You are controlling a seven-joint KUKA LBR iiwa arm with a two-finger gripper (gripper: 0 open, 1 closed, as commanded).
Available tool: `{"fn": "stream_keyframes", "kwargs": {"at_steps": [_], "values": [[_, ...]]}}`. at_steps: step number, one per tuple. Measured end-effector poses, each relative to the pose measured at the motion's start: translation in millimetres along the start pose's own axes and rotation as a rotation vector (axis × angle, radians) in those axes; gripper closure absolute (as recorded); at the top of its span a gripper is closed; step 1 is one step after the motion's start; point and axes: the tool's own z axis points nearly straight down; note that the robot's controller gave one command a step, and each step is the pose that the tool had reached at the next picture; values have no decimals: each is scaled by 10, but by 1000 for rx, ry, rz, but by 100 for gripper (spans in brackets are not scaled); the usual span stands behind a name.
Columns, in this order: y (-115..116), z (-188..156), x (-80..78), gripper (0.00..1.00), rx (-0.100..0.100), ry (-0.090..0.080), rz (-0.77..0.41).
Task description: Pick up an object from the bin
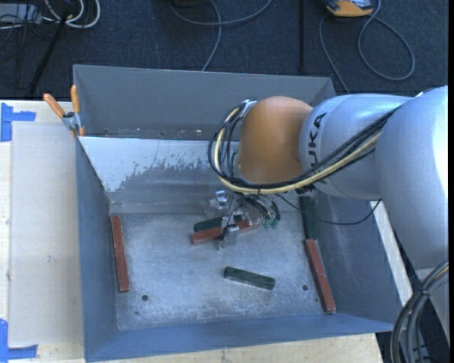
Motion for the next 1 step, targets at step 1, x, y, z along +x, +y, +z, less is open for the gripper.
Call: {"fn": "stream_keyframes", "kwargs": {"at_steps": [1], "values": [[383, -1226, 408, 100, 0, -3, 5]]}}
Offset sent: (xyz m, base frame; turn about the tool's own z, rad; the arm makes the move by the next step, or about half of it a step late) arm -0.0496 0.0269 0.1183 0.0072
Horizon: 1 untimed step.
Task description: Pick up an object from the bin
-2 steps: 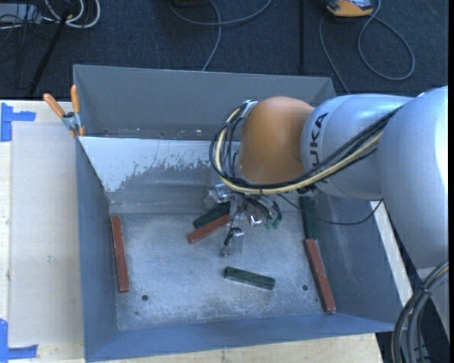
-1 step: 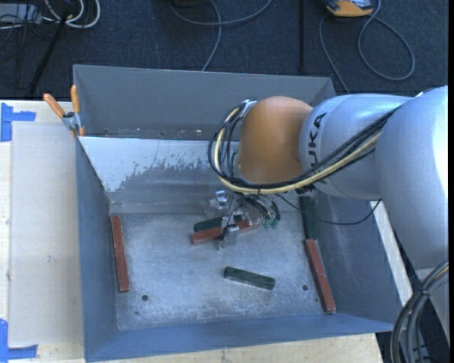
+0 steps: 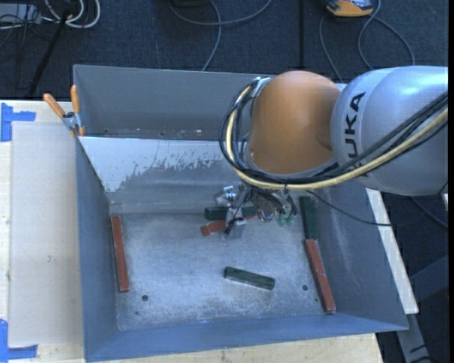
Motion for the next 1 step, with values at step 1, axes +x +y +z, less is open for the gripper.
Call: {"fn": "stream_keyframes", "kwargs": {"at_steps": [1], "values": [[-3, -1360, -55, 100, 1, -3, -129]]}}
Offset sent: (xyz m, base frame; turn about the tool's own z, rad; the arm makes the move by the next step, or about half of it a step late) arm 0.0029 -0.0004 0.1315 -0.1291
